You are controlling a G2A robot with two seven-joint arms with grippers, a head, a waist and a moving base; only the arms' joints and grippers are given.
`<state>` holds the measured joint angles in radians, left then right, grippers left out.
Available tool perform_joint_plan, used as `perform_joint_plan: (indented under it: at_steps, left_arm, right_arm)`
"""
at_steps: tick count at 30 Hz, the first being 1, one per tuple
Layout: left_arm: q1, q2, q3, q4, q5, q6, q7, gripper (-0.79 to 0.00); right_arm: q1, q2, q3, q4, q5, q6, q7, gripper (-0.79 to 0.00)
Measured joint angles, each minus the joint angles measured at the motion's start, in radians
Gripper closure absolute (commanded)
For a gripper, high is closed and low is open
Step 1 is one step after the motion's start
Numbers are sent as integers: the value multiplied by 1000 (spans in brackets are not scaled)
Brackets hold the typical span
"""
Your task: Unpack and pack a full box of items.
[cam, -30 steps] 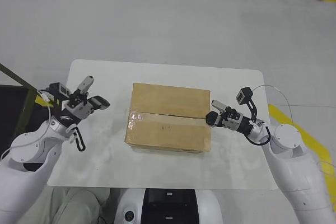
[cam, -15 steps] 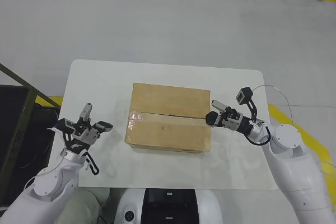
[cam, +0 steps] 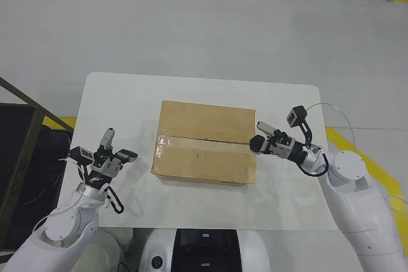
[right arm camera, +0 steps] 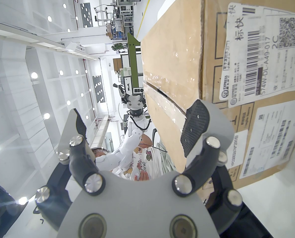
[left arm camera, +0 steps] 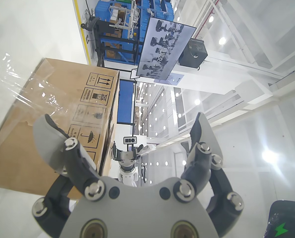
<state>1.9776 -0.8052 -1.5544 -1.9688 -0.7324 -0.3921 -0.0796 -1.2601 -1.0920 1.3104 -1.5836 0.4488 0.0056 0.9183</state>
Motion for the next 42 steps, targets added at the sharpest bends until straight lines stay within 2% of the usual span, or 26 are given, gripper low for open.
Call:
perform_joint_plan:
  at_steps: [6, 15, 21, 28, 34, 36, 42]
  left_arm:
    - [-14, -14, 19, 20, -11, 7, 40, -785]
    - [-52, -44, 126, 133, 41, -2, 31, -785]
    - [-113, -67, 187, 178, 28, 2, 42, -785]
    - [-210, -98, 249, 235, 50, 6, 110, -785]
    - [-247, -118, 275, 259, 71, 17, 149, -785]
    - [-253, -123, 278, 265, 72, 19, 157, -736]
    - [-262, -137, 276, 277, 72, 11, 173, -453]
  right_arm:
    - [0, 0, 0, 0, 0, 0, 0, -785]
    - [0, 0, 0, 0, 0, 0, 0, -785]
    - [0, 0, 0, 0, 0, 0, 0, -785]
    - [0, 0, 0, 0, 0, 0, 0, -785]
    - [0, 0, 0, 0, 0, 0, 0, -785]
    - [0, 0, 0, 0, 0, 0, 0, -785]
    - [0, 0, 0, 0, 0, 0, 0, -785]
